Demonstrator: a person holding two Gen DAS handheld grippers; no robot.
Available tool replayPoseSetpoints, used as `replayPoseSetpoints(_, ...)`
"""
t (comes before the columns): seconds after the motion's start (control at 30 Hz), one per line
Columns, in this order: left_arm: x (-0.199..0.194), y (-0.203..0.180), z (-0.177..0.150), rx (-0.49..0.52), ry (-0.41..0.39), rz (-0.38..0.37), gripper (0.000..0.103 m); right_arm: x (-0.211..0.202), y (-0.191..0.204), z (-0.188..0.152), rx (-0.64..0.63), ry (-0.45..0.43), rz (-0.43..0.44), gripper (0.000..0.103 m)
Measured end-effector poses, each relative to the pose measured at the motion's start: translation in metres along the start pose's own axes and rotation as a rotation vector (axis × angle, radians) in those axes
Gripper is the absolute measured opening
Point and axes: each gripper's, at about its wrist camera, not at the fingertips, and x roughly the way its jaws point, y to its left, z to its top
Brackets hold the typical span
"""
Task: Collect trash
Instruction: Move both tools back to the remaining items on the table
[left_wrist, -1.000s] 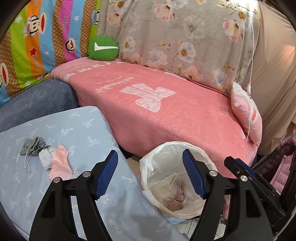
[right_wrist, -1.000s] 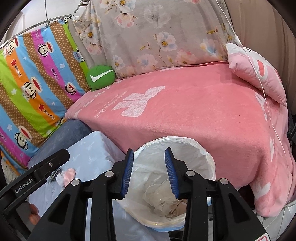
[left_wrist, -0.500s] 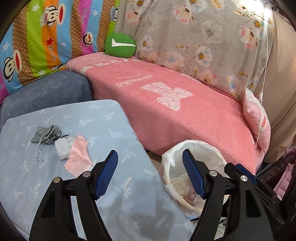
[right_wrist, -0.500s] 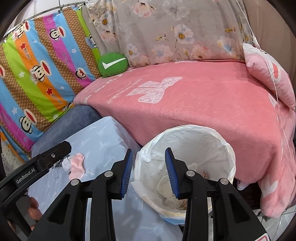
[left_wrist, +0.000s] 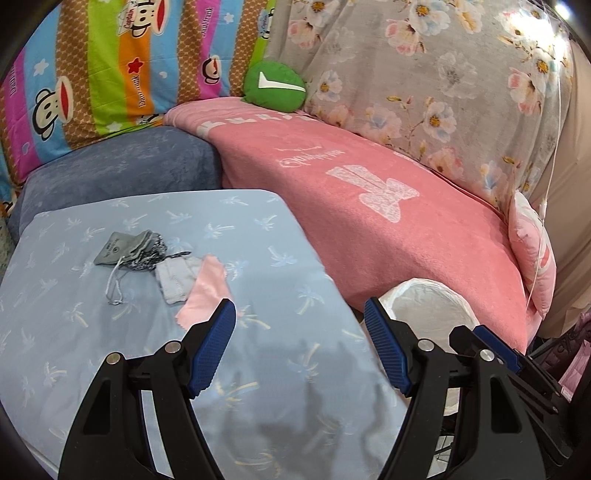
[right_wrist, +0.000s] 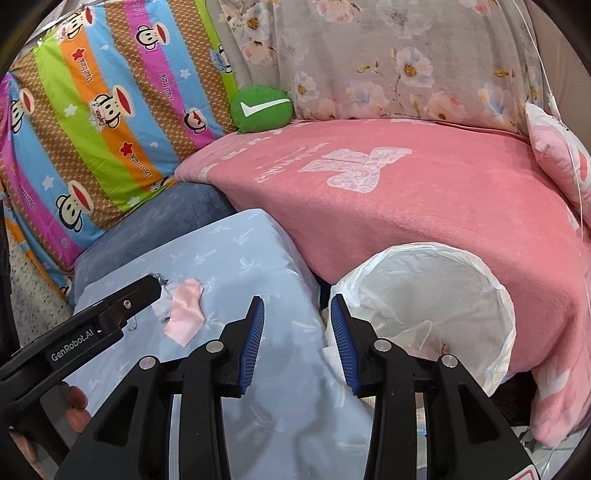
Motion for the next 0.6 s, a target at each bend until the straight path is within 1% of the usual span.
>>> replayPoseSetpoints(0.1,-0.001,0.014,-0.002,-0.016,0.001,0.019,0.069,0.004,0.015,-0.001,-0.026,0.005,0.012,0.041)
replayPoseSetpoints(0.2,-0.001,0.031,-0.003,-0.040,0.007,0.037,0.069,0.011,0.031,-0.002,-0.050,0.017,0.026,0.041)
replayPoseSetpoints(0.27,0.000,0.044,-0.004,-0.056,0.013,0.056,0.071,0.015,0.042,-0.004,-0.067,0.025,0.037,0.041)
replayPoseSetpoints(0.6,0.003,0.106,-0.007,-0.109,0.028,0.140,0.072,0.048,0.097,-0.009,-0.135,0.074,0.087,0.041)
